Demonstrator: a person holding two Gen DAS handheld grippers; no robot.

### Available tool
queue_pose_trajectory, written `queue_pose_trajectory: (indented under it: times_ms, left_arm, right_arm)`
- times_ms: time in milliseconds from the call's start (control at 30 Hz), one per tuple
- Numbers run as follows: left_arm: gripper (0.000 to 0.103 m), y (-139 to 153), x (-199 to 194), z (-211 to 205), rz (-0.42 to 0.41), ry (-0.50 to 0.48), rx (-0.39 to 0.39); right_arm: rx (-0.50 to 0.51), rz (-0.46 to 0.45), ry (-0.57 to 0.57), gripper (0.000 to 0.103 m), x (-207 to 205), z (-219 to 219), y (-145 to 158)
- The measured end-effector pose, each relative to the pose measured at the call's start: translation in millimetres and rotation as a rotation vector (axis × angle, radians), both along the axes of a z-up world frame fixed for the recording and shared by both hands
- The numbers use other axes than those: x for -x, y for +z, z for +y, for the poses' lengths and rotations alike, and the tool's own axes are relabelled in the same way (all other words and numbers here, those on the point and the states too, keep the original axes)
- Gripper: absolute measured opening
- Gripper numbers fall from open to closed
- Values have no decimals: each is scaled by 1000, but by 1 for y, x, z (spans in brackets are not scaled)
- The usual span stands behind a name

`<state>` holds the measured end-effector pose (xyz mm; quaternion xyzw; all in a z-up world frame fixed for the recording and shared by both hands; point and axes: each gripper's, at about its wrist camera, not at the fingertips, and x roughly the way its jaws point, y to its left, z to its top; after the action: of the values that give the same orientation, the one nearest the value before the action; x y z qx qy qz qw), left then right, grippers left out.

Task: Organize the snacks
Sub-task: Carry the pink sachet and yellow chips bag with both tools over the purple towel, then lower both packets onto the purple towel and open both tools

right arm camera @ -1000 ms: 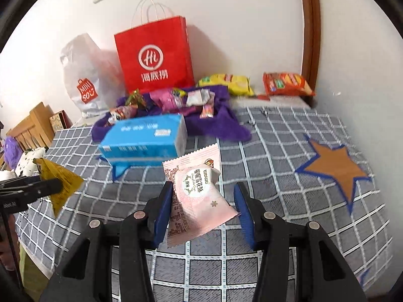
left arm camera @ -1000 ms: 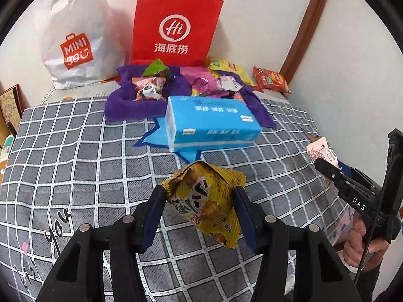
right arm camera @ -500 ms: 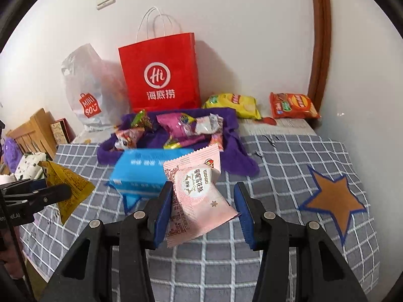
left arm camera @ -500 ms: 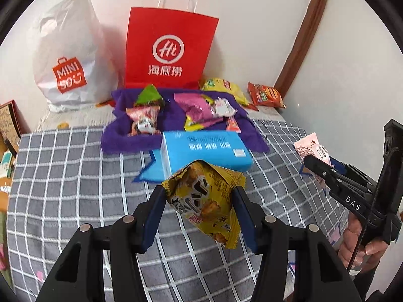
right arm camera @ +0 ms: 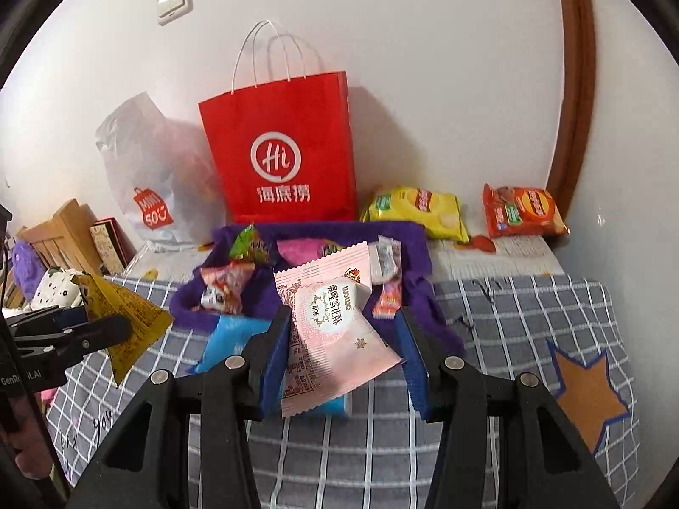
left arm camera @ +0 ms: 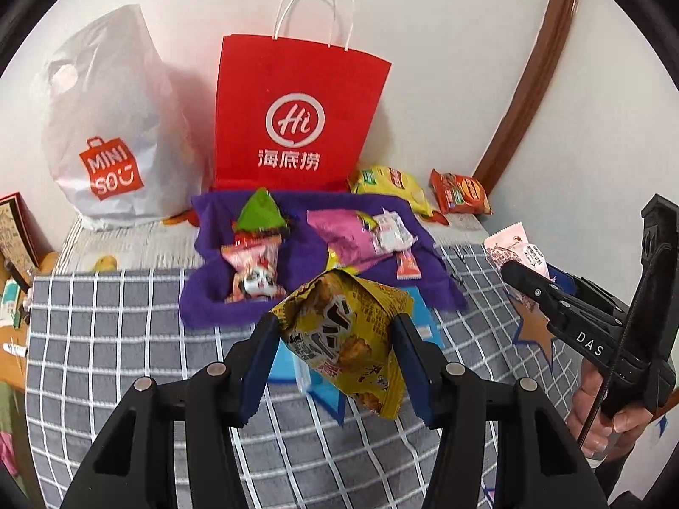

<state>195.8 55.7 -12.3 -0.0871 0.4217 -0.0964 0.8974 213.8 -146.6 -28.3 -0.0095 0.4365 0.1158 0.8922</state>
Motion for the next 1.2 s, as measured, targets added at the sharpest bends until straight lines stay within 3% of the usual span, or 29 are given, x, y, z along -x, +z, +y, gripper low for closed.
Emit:
queue_pose_trajectory:
  times_ms: [700, 1200]
  left_arm:
    - [53, -1, -93, 27, 16, 66, -30]
    - [53, -40, -156, 30, 53, 35, 22]
  right_arm:
    - [-65, -12, 73, 48, -119, 38, 0]
    - [9, 84, 108, 48, -154, 21, -51]
